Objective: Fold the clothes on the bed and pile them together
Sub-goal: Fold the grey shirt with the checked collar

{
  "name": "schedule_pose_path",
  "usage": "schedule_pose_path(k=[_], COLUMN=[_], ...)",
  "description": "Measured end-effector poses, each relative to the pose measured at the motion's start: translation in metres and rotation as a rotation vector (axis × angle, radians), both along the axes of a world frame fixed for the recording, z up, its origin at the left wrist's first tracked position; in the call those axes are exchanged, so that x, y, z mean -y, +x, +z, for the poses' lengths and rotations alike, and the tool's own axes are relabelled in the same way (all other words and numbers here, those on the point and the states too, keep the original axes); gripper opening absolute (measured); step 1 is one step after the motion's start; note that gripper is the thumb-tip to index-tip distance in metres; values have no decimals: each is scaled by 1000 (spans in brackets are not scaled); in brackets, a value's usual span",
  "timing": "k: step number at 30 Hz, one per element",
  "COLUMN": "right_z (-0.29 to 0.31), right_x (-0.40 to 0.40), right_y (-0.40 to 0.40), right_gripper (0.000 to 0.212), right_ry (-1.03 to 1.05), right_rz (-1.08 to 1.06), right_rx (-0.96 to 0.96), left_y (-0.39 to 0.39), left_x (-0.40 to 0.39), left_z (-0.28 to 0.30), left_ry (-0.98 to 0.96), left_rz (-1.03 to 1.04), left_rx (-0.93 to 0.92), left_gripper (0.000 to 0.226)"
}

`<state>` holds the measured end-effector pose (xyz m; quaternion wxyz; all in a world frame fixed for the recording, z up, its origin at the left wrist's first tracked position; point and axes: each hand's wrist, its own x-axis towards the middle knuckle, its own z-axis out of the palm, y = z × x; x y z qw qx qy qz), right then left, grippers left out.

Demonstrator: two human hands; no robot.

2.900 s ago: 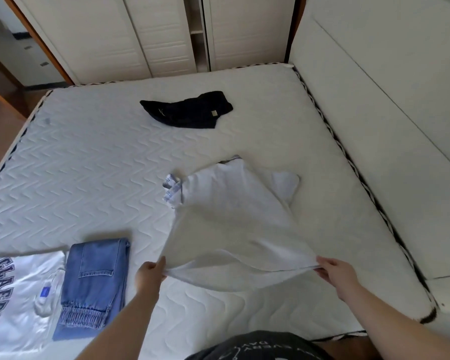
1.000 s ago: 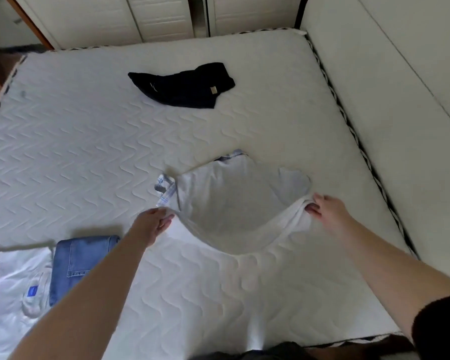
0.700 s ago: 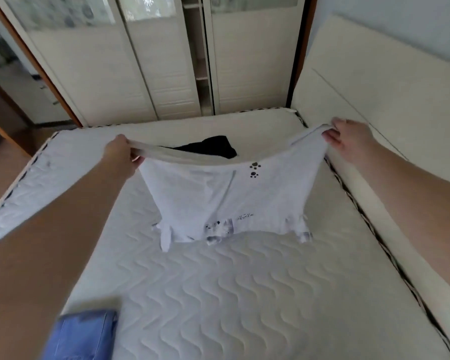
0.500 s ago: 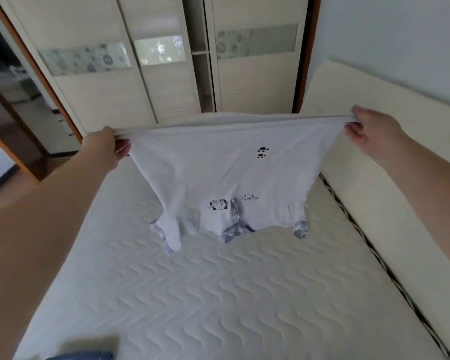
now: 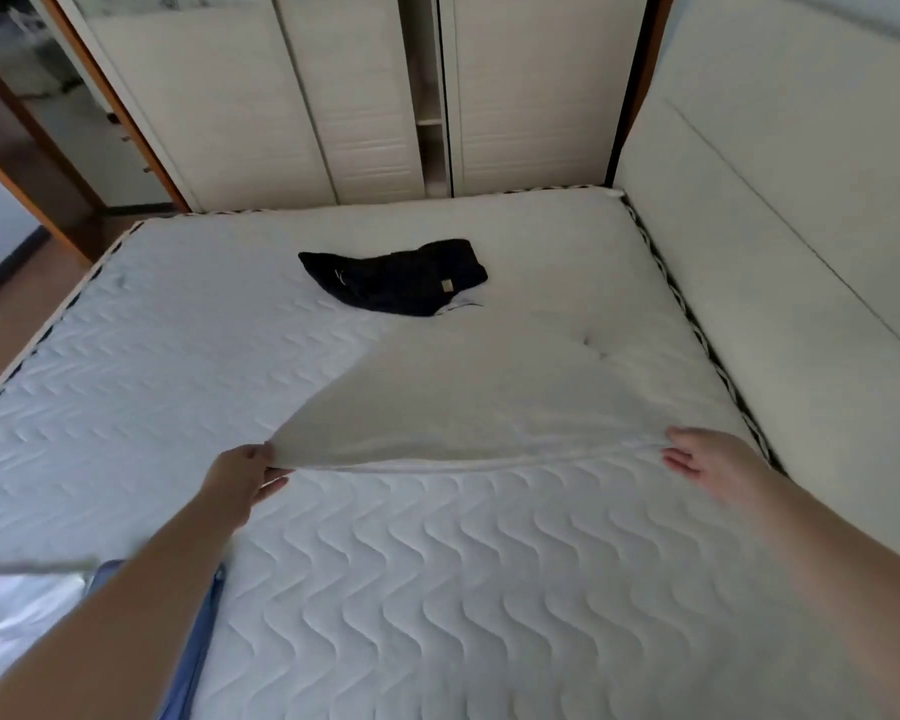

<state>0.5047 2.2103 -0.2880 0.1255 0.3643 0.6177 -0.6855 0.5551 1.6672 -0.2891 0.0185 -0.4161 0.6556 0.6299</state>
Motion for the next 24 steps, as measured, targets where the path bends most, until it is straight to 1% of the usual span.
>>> schedule_pose_path(k=[3, 6, 9, 11, 13, 15, 17, 21, 24], right_z=[-79, -141, -198, -228, -252, -274, -289, -311, -324], right_x=[-5, -8, -14, -18, -20, -23, -27, -38, -44], right_y=[55, 109, 160, 193, 221, 249, 280, 342, 375], right_gripper=[18, 19, 20, 14, 7, 24, 33, 31, 33], right_ry=[-28, -50, -66, -62, -41, 31, 101, 200, 323], right_rz=[-21, -60, -87, -110, -122, -104, -57, 21, 105], right_rx=[153, 250, 320, 359, 372, 371, 399, 527, 547], left_y=[63, 124, 173, 204, 235, 263, 290, 342, 374], left_x=[-5, -11, -13, -13, -13, -13, -10, 1, 4], left_z=[-76, -145, -202, -235, -258, -274, -283, -298, -310], left_ry=[-2, 28, 27, 39, 43, 41, -5, -121, -148], left_rz=[47, 64, 71, 68, 63, 75, 92, 34, -28], left_rx=[113, 227, 319, 368, 407, 423, 436, 495, 520], left_gripper=[29, 31, 29, 28, 24, 20, 18, 17, 20])
